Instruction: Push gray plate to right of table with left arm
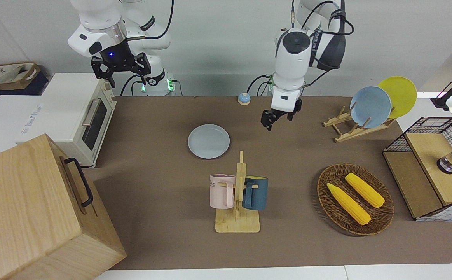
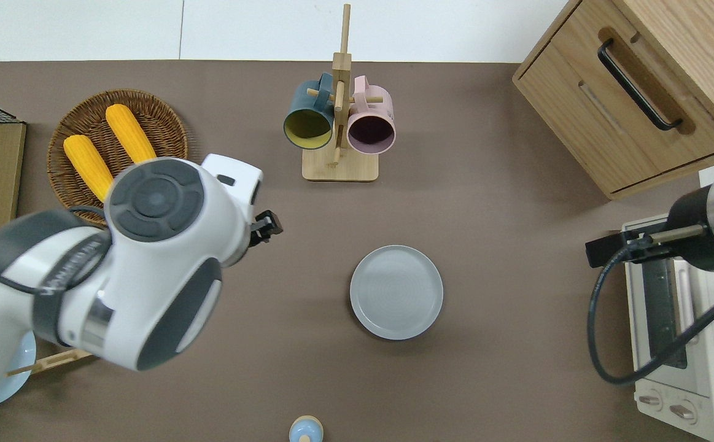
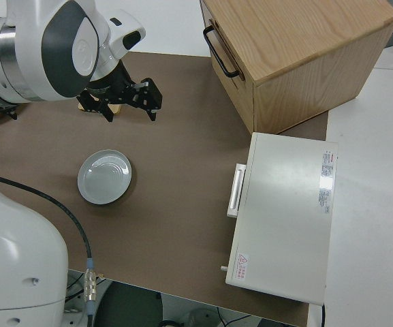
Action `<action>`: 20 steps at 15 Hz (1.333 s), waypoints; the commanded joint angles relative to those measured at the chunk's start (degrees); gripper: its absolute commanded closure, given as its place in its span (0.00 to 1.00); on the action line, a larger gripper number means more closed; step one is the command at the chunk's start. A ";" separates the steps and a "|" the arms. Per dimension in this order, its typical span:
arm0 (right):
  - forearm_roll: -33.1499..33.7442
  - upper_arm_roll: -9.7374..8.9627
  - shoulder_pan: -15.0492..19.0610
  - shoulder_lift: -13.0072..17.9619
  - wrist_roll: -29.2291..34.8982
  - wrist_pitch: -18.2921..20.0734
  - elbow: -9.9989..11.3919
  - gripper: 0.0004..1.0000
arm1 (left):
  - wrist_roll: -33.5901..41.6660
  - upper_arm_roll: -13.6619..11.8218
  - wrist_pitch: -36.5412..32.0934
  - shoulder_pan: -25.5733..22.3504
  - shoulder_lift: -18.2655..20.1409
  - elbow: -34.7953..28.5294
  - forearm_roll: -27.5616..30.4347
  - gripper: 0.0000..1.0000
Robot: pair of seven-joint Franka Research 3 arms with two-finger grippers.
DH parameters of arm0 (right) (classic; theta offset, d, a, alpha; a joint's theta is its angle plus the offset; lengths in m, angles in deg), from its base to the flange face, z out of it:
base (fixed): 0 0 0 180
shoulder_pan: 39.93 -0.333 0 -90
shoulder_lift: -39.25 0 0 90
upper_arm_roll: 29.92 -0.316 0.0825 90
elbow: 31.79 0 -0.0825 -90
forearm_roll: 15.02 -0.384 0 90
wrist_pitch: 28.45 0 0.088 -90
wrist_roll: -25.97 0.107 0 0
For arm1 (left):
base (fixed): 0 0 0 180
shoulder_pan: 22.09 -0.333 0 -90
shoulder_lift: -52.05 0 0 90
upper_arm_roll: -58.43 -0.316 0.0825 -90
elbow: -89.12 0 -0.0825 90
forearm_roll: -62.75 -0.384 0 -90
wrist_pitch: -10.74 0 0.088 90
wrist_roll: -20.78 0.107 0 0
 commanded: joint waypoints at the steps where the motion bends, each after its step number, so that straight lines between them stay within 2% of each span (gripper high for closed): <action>1: -0.33 -0.96 1.13 0.17 0.75 0.89 -0.50 0.02 | 13.22 0.48 -9.41 -8.36 -0.04 6.98 2.64 0.01; 3: -0.25 -0.96 1.13 0.17 0.75 0.89 -0.50 0.02 | 20.00 0.56 -12.40 -13.02 0.05 9.27 3.87 0.01; 9: -0.33 -0.87 1.13 0.17 0.75 0.89 -0.50 0.02 | 27.48 0.56 -21.81 -20.68 0.14 17.71 4.14 0.01; 12: -0.33 -0.87 1.13 0.17 0.75 0.89 -0.50 0.02 | 31.10 0.56 -23.31 -22.27 0.14 19.04 4.23 0.01; 14: -0.25 -0.96 1.13 0.17 0.75 0.89 -0.50 0.02 | 32.06 0.39 -23.75 -22.27 0.40 19.04 3.61 0.01; 18: -0.33 -0.96 1.13 0.17 0.75 0.89 -0.50 0.02 | 39.09 0.30 -23.93 -21.57 1.02 19.04 2.03 0.01; 19: -0.33 -0.88 1.13 0.17 0.75 0.89 -0.50 0.02 | 39.80 -0.48 -23.93 -21.22 0.93 19.04 2.03 0.01; 20: -0.25 -0.87 1.13 0.17 0.75 0.89 -0.50 0.02 | 39.89 -2.41 -23.93 -20.26 1.10 19.04 2.55 0.01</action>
